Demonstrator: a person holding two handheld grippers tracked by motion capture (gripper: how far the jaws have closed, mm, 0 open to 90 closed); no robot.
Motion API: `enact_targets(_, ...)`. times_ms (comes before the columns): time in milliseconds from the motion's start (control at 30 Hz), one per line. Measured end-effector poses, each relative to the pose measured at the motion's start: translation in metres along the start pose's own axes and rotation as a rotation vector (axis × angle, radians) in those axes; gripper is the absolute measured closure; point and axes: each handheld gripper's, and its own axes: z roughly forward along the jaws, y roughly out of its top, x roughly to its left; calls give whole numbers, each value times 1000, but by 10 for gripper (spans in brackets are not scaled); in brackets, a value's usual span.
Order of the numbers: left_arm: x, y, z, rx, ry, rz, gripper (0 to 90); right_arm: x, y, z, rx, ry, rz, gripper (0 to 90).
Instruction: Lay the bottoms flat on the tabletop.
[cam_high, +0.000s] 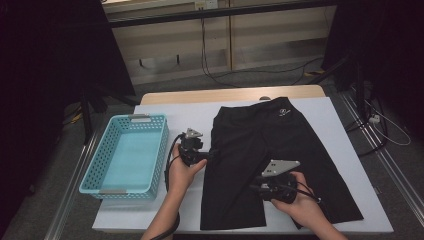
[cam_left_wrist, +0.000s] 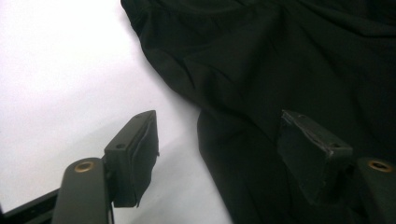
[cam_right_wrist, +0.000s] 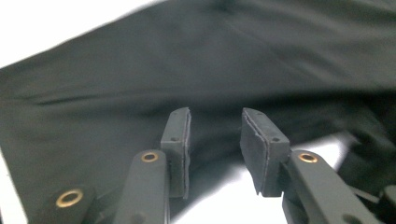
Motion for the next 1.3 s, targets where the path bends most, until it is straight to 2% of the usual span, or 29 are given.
enact_targets(33, -1, 0, 0, 0, -1, -6, 288, -2, -2, 1, 13, -13, 7, 642)
enact_targets(67, -1, -1, 0, 8, -1, 13, 285, -4, -4, 2, 20, -20, 9, 638)
enact_targets(133, -2, -1, -1, 9, 5, 25, 283, -4, -7, 5, 22, -10, 26, 633)
enact_targets(233, -2, 0, -2, 4, 3, 24, 278, -1, -9, 11, 55, -24, 11, 663)
enact_targets(267, -3, 0, -3, 5, 1, 30, 278, 0, -9, 11, 49, -29, 7, 713)
enact_targets(333, -3, 0, -3, 5, 6, 41, 278, 0, -9, 10, 67, -16, -13, 873)
enact_targets(367, -4, 0, -3, 5, 2, 34, 278, -1, -9, 9, 69, -9, -12, 882)
enact_targets(533, -3, 0, -6, -11, -1, 20, 275, -7, -11, -4, 65, 55, 57, 886)
enact_targets(633, -2, -1, -5, -5, 2, 25, 272, 0, -14, -11, 74, 67, 43, 886)
enact_targets(700, -1, -2, -3, 6, 4, 23, 269, 3, -21, -12, 80, 57, 39, 881)
enact_targets(767, -2, -3, -2, 12, 2, 22, 267, 2, -26, -10, 91, 52, 36, 881)
enact_targets(800, -3, -4, -1, 12, 2, 21, 266, 1, -27, -11, 80, 59, 50, 882)
enact_targets(900, -4, -3, -2, 11, -5, 23, 258, 0, -27, -14, 78, 67, 48, 880)
enact_targets(967, -5, -3, -3, 10, -5, 23, 248, 0, -26, -16, 66, 65, 47, 849)
enact_targets(1067, -5, -3, -2, 17, -9, 18, 235, 0, -24, -20, 41, 37, 22, 749)
enact_targets(1133, -6, -3, -3, 24, -14, 21, 226, -1, -21, -23, 15, 4, -2, 635)
enact_targets(1300, -9, -4, -7, 27, -22, 41, 196, -13, -14, -24, -55, -48, 31, 443)
